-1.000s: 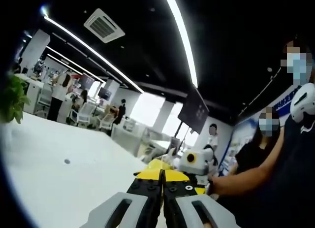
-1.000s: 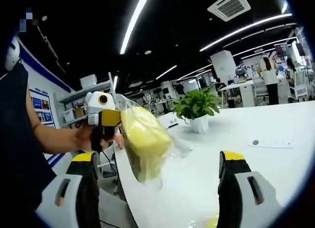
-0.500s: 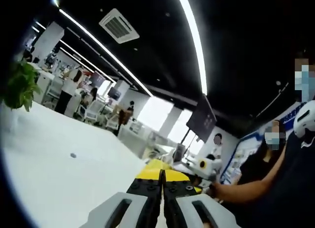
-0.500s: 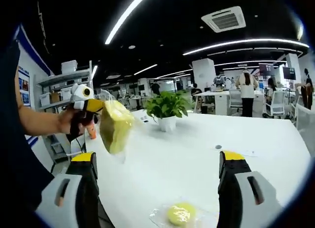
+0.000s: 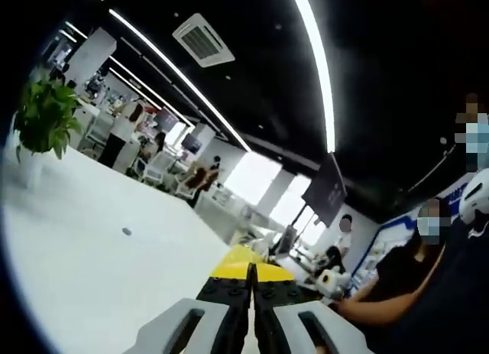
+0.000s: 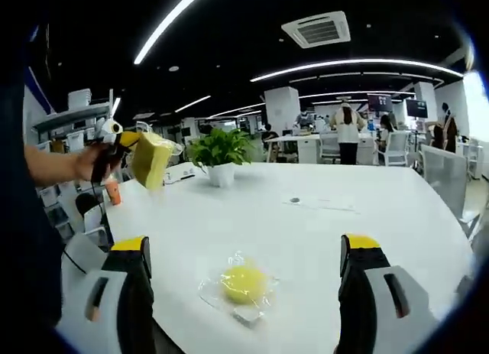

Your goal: Compare the silicone blocks by pressing each to a similar depth, holding the contact briefly, and releasing to observe deformation and rebound differences across the visible hardness samples.

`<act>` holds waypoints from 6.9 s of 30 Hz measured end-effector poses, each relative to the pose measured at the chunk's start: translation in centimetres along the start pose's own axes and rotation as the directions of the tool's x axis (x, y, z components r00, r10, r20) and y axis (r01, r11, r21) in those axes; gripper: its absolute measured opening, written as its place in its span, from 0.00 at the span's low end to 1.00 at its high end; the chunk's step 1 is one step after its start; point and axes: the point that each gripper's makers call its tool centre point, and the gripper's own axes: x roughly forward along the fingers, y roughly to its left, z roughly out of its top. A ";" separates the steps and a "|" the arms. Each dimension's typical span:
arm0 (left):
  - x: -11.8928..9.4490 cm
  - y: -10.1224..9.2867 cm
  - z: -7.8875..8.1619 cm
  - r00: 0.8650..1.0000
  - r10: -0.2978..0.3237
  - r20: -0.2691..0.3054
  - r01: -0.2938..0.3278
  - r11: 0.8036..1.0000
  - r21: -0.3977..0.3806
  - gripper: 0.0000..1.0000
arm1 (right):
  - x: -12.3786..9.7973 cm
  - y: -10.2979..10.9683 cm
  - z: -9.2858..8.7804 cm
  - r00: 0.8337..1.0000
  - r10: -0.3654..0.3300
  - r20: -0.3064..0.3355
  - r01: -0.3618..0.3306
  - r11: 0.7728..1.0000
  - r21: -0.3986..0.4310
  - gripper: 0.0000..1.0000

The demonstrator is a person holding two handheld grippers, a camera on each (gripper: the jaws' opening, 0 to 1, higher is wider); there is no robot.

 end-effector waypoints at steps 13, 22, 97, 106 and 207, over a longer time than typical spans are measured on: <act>-0.1 0.7 -0.9 1.000 0.014 -0.019 -0.015 0.999 -0.035 0.00 | -1.9 -0.3 -2.3 0.999 -0.047 -0.029 0.046 0.999 -0.002 0.97; -0.5 2.5 -2.1 0.998 0.054 -0.016 -0.056 0.994 -0.095 0.00 | -1.9 -0.5 -2.4 0.998 -0.056 -0.036 0.055 0.998 -0.013 0.97; -3.5 22.7 -16.6 0.842 0.437 -0.316 -0.473 0.880 -0.046 0.00 | -0.9 -0.9 -7.3 0.977 -0.126 -0.170 0.139 0.988 0.068 0.96; -4.4 23.3 -17.6 0.815 0.474 -0.335 -0.505 0.863 -0.009 0.00 | -0.4 -0.8 -7.4 0.981 -0.113 -0.156 0.126 0.989 0.082 0.97; -3.8 9.9 -12.1 0.886 0.434 -0.163 -0.393 0.890 0.231 1.00 | -1.2 -1.8 -6.8 0.979 -0.103 -0.177 0.121 0.989 0.091 0.96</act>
